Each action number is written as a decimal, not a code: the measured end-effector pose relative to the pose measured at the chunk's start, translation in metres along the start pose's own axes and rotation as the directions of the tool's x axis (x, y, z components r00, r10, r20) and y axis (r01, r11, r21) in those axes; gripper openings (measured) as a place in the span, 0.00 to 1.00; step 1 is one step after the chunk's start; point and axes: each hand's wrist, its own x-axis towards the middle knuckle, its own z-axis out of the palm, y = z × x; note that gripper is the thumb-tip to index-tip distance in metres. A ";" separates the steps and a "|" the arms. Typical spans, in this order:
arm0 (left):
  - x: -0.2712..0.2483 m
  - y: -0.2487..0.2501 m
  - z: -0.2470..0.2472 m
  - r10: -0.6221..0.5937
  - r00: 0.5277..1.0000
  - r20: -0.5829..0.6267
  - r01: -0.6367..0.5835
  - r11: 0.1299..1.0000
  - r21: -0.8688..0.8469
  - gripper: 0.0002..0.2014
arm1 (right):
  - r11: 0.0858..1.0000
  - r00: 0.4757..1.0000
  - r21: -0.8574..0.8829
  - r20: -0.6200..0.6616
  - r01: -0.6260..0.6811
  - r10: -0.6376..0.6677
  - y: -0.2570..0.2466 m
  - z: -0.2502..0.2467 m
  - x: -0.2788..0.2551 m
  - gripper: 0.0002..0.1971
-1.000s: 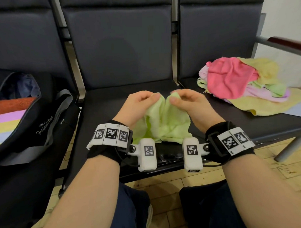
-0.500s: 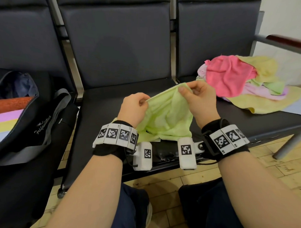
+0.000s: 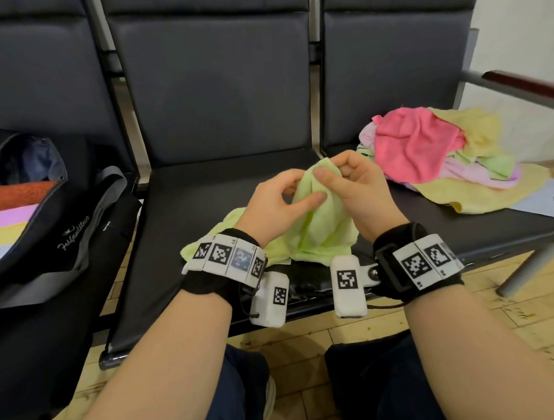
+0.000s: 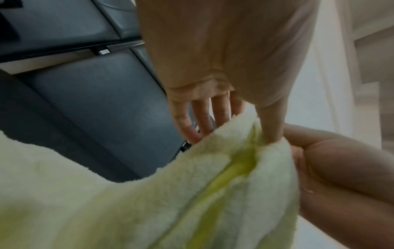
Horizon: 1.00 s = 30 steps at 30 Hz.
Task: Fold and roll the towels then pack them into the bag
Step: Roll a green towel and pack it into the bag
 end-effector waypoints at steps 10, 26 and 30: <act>-0.001 -0.003 0.000 0.021 1.000 0.020 -0.024 0.984 0.174 0.06 | 0.995 0.999 0.089 0.030 -0.039 0.036 -0.008 0.002 -0.003 0.03; 0.001 -0.013 -0.016 -0.114 0.974 -0.193 0.205 0.807 0.555 0.10 | 0.984 0.977 0.177 -0.214 0.031 0.008 -0.004 -0.005 0.002 0.07; 0.003 -0.016 -0.027 -0.137 0.927 -0.349 0.292 0.847 0.444 0.08 | 0.993 0.952 0.111 -0.305 0.036 0.000 -0.001 -0.016 0.005 0.08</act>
